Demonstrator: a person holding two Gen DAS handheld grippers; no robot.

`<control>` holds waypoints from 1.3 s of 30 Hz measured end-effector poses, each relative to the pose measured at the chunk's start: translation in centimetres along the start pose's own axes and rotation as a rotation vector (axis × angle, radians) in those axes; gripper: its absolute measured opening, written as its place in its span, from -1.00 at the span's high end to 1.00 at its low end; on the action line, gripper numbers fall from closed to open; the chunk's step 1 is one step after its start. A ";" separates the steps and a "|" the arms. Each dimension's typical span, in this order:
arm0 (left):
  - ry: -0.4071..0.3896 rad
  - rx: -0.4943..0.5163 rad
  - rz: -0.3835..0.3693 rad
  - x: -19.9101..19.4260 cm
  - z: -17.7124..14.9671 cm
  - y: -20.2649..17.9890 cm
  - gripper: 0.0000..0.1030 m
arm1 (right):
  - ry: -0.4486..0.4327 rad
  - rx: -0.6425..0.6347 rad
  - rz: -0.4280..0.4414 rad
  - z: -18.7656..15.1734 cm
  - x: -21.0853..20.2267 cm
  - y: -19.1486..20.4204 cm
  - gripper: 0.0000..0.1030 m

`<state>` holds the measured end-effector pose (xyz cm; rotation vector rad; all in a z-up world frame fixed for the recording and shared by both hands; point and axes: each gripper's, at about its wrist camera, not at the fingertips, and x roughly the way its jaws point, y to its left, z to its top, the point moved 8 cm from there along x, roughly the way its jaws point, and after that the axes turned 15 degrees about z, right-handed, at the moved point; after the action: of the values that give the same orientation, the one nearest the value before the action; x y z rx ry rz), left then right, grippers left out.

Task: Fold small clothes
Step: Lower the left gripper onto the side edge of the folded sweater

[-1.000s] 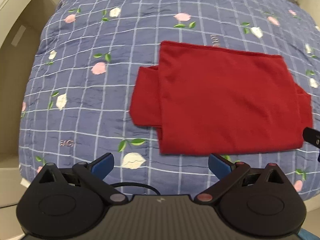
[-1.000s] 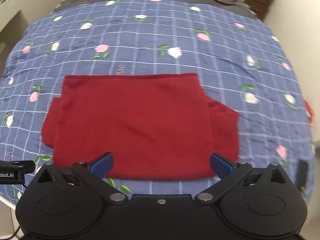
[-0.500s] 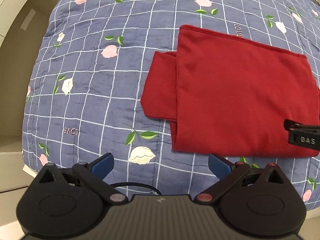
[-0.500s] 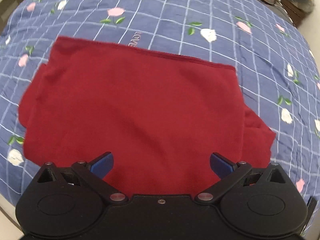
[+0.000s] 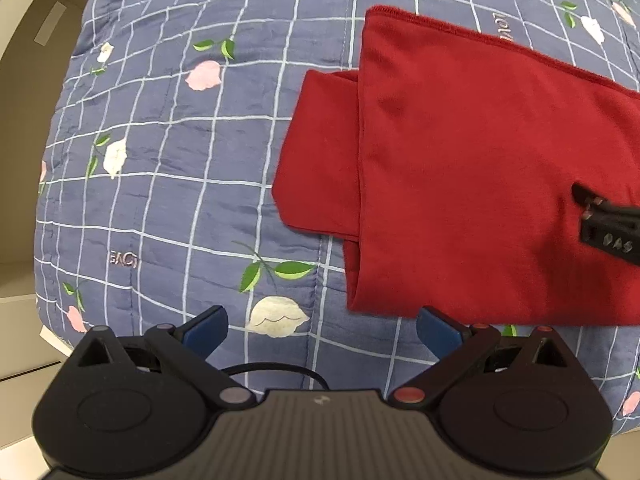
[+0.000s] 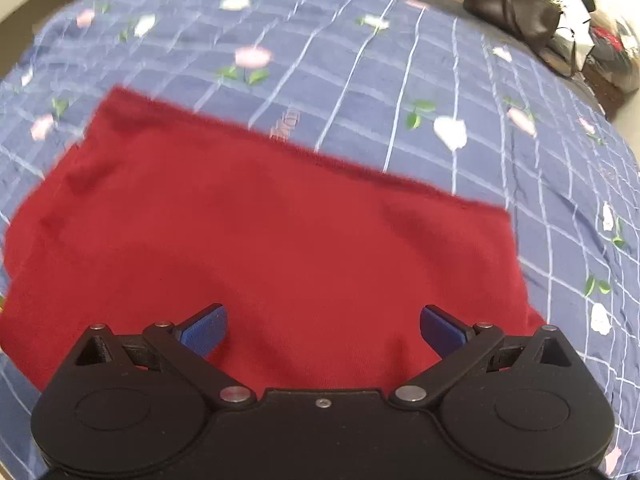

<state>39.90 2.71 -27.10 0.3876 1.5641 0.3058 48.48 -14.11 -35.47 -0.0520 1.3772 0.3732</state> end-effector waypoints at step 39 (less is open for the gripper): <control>-0.216 -0.058 -0.200 8.4 7.6 -0.4 -0.99 | 0.009 0.034 -0.023 -3.2 3.0 0.1 -0.99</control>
<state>47.36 5.62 -35.08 0.2086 1.3665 0.1484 45.85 -14.13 -38.96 -0.0418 1.3904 0.3311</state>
